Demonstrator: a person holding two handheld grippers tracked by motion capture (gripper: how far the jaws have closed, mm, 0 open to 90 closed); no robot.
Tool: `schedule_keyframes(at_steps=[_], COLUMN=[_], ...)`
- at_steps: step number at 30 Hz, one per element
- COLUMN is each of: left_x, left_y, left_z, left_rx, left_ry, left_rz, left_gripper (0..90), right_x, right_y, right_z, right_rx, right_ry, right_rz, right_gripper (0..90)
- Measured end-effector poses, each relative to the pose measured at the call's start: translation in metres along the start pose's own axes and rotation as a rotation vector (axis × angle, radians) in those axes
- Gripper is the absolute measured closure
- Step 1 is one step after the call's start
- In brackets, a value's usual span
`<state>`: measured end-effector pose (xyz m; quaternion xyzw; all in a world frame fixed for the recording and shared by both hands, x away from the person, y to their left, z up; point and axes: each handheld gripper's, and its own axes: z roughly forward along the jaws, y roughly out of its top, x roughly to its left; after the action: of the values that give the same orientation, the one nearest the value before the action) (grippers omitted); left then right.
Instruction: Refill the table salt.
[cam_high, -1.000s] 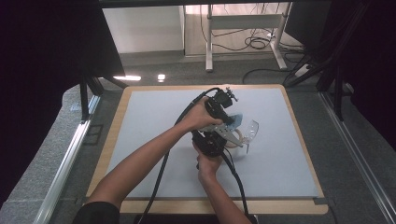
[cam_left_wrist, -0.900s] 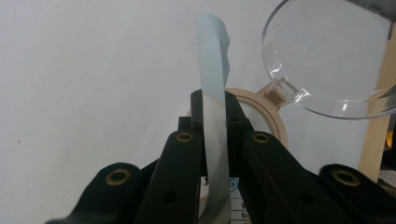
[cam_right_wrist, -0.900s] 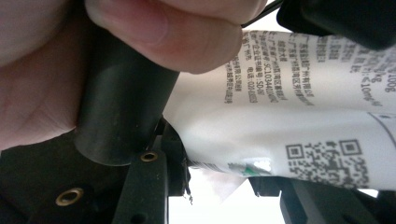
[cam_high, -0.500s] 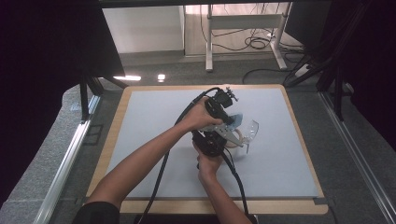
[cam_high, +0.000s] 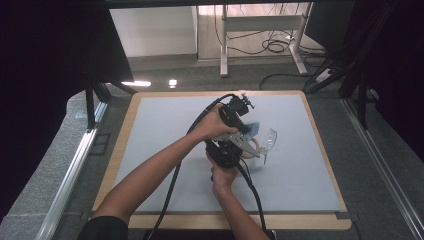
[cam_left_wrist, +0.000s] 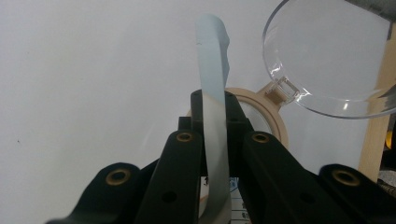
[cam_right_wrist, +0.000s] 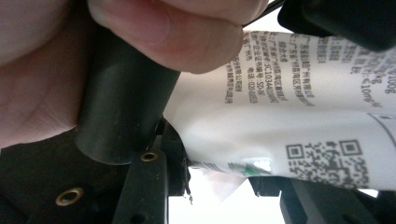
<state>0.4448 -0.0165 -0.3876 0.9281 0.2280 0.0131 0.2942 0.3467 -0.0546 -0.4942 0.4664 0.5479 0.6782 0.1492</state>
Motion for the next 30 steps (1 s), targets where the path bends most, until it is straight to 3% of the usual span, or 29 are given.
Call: schedule_keyframes(at_steps=[13,30], left_x=[0.0001,-0.0015], left_y=[-0.0003,0.0001], left_z=[-0.0004,-0.0008], left_rx=[-0.002,-0.002], left_ry=[0.001,-0.004], left_rz=[0.003,0.003], left_gripper=[87.6,87.3], right_x=[0.0007,-0.0008], right_y=[0.0001,0.0023], right_z=[-0.0001,0.0001], right_rx=[0.000,-0.001], right_ry=[0.002,0.003], right_rz=[0.014,-0.005], right_gripper=[64.2,64.2])
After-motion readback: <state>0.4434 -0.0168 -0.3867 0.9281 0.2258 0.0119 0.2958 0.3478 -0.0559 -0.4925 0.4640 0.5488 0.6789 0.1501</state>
